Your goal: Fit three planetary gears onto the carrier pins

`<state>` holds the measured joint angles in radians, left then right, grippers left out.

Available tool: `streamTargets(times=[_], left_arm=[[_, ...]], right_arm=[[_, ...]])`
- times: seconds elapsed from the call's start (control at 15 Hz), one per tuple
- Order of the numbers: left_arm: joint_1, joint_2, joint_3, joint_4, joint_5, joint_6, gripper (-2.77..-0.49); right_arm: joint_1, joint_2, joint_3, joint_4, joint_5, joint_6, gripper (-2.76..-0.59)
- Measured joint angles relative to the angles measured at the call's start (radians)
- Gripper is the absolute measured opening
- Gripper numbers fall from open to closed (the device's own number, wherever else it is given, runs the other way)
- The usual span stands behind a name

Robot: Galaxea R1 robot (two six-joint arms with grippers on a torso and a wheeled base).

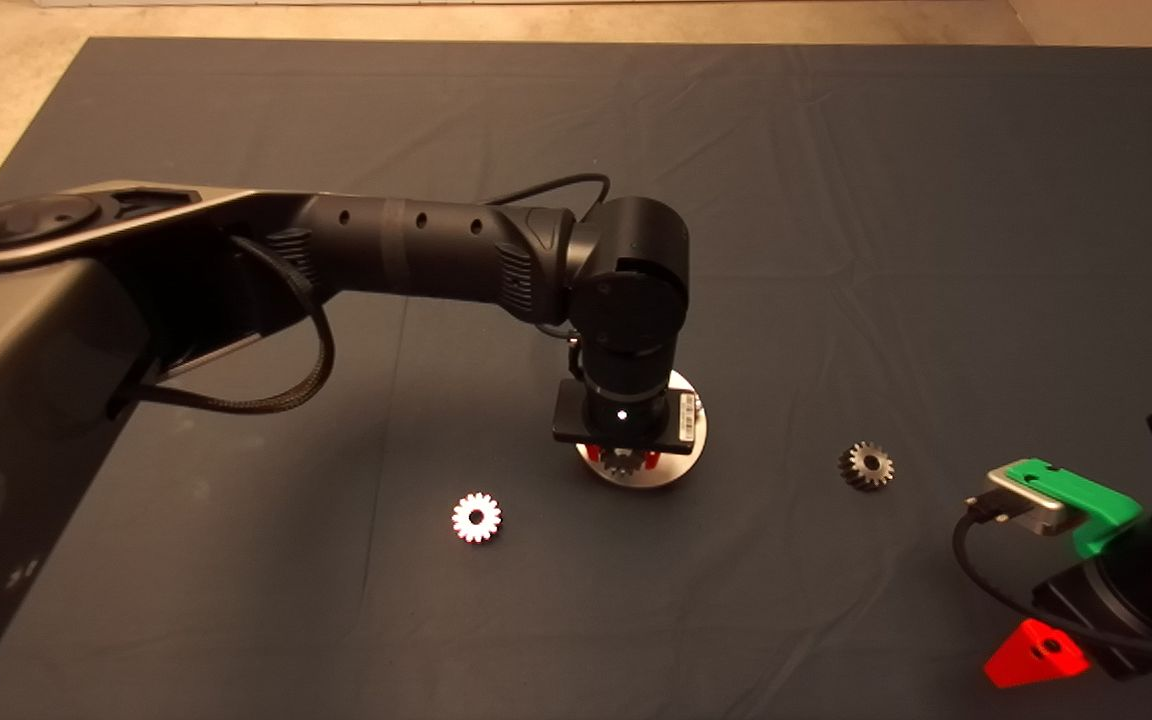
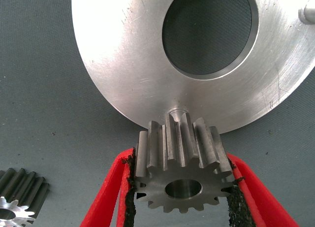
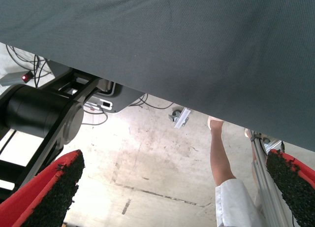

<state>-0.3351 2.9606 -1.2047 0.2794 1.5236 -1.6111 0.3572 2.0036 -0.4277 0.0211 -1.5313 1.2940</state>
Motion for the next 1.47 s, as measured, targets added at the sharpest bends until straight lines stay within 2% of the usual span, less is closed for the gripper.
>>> streamTargets(times=[0.27, 0.47, 0.93, 1.2, 1.47], left_arm=[[0.000, 0.000, 0.000, 0.000, 0.000, 0.000, -2.27], [0.014, 0.000, 0.000, 0.000, -0.001, 0.000, -2.27], [0.015, 0.001, -0.009, -0.003, -0.004, 0.002, -2.27], [0.011, 0.002, -0.036, -0.025, -0.013, 0.051, -2.27], [0.017, 0.000, -0.068, -0.013, -0.011, 0.071, -2.27]], right_arm=[[0.000, 0.000, 0.000, 0.000, 0.000, 0.000, -0.61], [0.000, 0.000, 0.000, 0.000, 0.000, 0.000, -0.61], [0.000, 0.000, 0.000, 0.000, 0.000, 0.000, -0.61], [0.000, 0.000, 0.000, 0.000, 0.000, 0.000, -0.61], [0.000, 0.000, 0.000, 0.000, 0.000, 0.000, -0.61]])
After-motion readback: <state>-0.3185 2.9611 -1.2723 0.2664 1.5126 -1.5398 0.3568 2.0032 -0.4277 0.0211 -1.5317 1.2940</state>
